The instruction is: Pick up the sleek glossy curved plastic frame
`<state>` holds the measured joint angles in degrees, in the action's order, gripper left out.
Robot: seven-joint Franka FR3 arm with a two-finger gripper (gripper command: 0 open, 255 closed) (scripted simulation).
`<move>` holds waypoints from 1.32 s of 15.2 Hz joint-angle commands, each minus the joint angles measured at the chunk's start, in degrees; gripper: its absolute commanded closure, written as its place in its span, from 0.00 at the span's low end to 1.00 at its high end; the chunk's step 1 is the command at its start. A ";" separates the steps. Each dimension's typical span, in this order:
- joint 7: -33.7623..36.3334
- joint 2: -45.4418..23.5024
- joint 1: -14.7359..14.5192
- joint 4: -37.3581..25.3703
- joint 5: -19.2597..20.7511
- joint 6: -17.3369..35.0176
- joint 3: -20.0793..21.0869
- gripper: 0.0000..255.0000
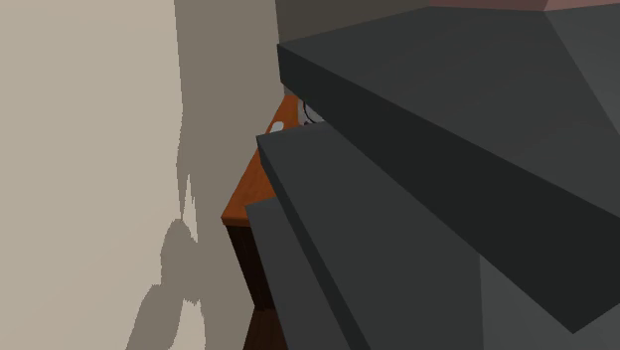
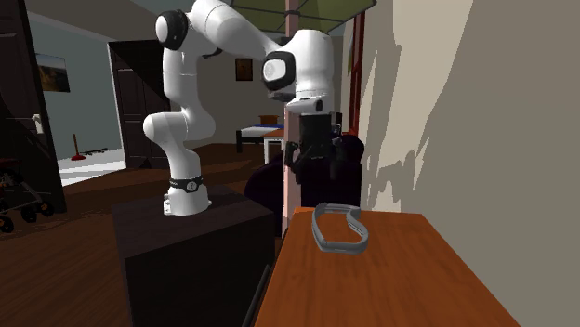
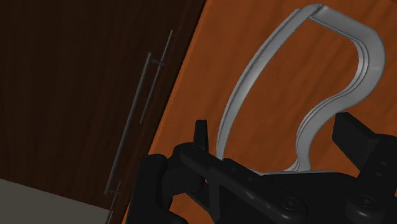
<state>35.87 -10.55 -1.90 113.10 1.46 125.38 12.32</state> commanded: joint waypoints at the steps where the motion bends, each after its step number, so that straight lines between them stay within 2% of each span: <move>1: 1.48 -4.80 -0.37 -3.86 0.26 0.76 -0.12 0.00; 8: 5.93 -19.76 -2.51 -18.65 0.49 0.51 -0.70 0.00; 17: 6.00 -22.88 -2.78 -17.40 1.02 4.85 -1.09 0.00; 18: 6.00 -22.76 -2.76 -17.24 1.01 4.90 -1.08 1.00; 20: 6.00 -22.79 -2.77 -17.28 1.01 4.89 -1.08 1.00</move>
<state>41.86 -33.26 -4.64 95.80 2.49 130.21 11.20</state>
